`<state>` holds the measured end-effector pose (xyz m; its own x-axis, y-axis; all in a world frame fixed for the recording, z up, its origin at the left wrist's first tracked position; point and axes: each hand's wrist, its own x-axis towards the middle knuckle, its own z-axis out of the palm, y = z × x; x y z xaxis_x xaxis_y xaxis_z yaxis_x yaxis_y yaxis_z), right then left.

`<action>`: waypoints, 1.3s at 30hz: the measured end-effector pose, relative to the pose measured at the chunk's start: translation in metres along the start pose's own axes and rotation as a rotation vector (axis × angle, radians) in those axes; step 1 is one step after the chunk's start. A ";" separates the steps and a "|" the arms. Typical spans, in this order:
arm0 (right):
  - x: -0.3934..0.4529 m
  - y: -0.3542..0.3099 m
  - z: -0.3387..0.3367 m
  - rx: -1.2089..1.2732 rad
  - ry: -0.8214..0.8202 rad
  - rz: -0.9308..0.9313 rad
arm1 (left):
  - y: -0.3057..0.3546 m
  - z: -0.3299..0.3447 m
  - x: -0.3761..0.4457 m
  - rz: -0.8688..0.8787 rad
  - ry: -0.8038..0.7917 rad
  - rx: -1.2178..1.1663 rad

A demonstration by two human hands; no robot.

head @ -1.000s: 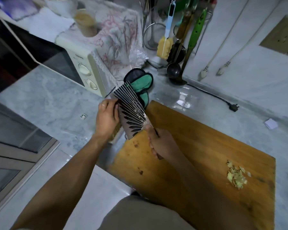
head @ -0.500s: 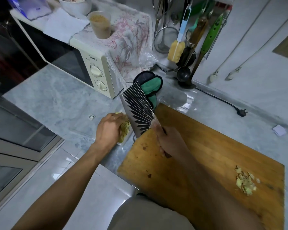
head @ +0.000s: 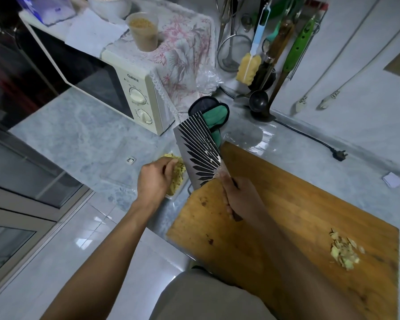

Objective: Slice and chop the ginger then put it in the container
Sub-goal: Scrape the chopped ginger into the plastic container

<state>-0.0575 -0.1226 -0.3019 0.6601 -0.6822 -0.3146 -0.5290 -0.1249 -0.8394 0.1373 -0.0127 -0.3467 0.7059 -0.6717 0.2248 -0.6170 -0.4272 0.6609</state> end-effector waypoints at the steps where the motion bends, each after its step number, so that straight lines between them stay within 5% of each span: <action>1: -0.002 0.003 0.001 0.009 0.002 -0.003 | 0.000 0.005 0.002 -0.016 -0.030 0.050; 5: -0.011 0.015 -0.001 0.058 0.012 0.028 | 0.003 0.014 0.005 -0.094 -0.193 0.077; 17: -0.067 0.070 -0.045 0.213 0.265 0.204 | 0.071 0.038 -0.028 0.103 -0.241 -0.206; 29: -0.113 0.138 -0.036 0.459 0.435 0.503 | 0.098 0.084 -0.077 -0.073 -0.550 -0.357; 32: -0.110 0.136 -0.038 0.298 0.393 0.512 | 0.098 0.083 -0.082 -0.102 -0.567 -0.373; 39: -0.099 0.117 -0.050 -0.498 0.141 0.538 | 0.086 0.063 -0.087 -0.251 -0.523 -0.460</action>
<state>-0.2115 -0.1059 -0.3464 0.1846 -0.8228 -0.5375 -0.9608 -0.0360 -0.2748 0.0013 -0.0289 -0.3544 0.4777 -0.8370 -0.2667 -0.1695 -0.3857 0.9069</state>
